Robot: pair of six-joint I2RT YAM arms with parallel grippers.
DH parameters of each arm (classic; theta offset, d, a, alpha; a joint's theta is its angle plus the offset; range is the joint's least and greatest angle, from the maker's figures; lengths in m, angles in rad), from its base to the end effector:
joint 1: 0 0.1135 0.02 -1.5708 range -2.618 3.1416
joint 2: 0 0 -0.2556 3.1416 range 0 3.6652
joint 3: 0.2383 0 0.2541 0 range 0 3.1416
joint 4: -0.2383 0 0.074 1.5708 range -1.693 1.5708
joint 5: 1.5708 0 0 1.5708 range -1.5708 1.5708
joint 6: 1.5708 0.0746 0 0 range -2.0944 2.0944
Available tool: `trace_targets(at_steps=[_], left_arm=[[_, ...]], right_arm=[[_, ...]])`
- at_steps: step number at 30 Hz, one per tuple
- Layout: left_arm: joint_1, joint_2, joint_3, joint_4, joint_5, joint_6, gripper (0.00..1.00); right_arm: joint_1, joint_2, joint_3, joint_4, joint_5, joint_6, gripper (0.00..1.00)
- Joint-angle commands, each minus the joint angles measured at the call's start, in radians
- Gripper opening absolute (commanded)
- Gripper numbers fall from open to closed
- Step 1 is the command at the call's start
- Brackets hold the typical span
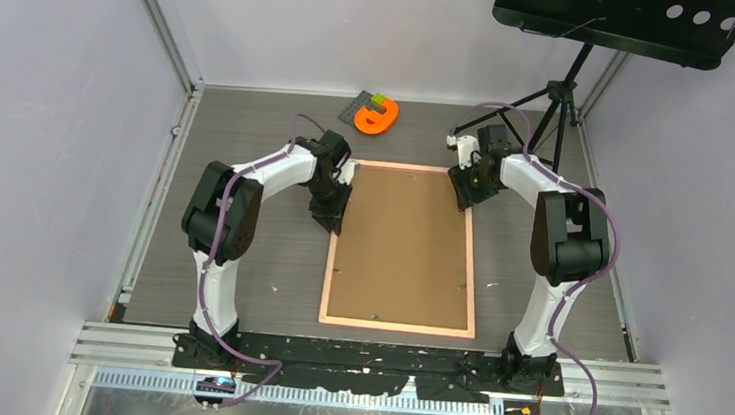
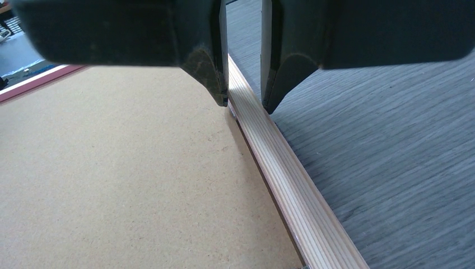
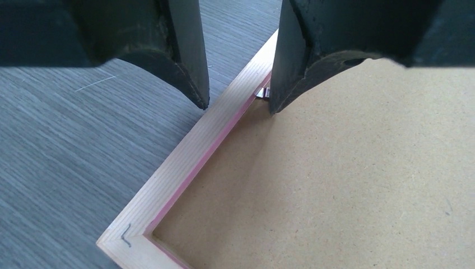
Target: Put the photo into the frame
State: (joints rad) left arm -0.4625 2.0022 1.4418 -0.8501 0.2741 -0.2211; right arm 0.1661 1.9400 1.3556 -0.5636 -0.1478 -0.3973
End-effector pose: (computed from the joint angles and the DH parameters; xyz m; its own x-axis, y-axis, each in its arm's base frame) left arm 0.3411 -0.1926 0.1213 -0.9646 0.2450 -0.0971 0.2631 0.9183 -0.2957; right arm 0.4044 0.0789 0.1309 -0.7430 -0.5126 -0.4303 -0.5537 0.8320 -0.0349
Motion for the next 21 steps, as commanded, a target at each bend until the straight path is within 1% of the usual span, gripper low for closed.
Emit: trace_targets(at_steps=[1, 3, 7, 13, 17, 21], left_arm=[[-0.002, 0.033, 0.014, 0.01, -0.008, 0.045, 0.0], [-0.002, 0.034, 0.013, 0.01, -0.006, 0.046, 0.0], [-0.002, 0.032, 0.014, 0.011, -0.011, 0.054, 0.0], [0.015, 0.019, 0.008, 0.015, -0.008, 0.054, 0.0], [0.023, 0.014, 0.0, 0.019, 0.002, 0.049, 0.0], [0.023, 0.014, 0.006, 0.018, 0.015, 0.045, 0.0]], right_arm=[[-0.017, -0.002, 0.053, -0.06, -0.037, 0.02, 0.52], [-0.024, -0.008, 0.067, -0.06, -0.044, 0.039, 0.54], [-0.035, -0.018, 0.082, -0.06, -0.058, 0.071, 0.56], [-0.037, -0.035, 0.094, -0.076, -0.033, 0.111, 0.57], [-0.038, -0.071, 0.035, -0.084, -0.041, 0.128, 0.58], [-0.039, -0.147, -0.063, -0.093, -0.069, 0.111, 0.58]])
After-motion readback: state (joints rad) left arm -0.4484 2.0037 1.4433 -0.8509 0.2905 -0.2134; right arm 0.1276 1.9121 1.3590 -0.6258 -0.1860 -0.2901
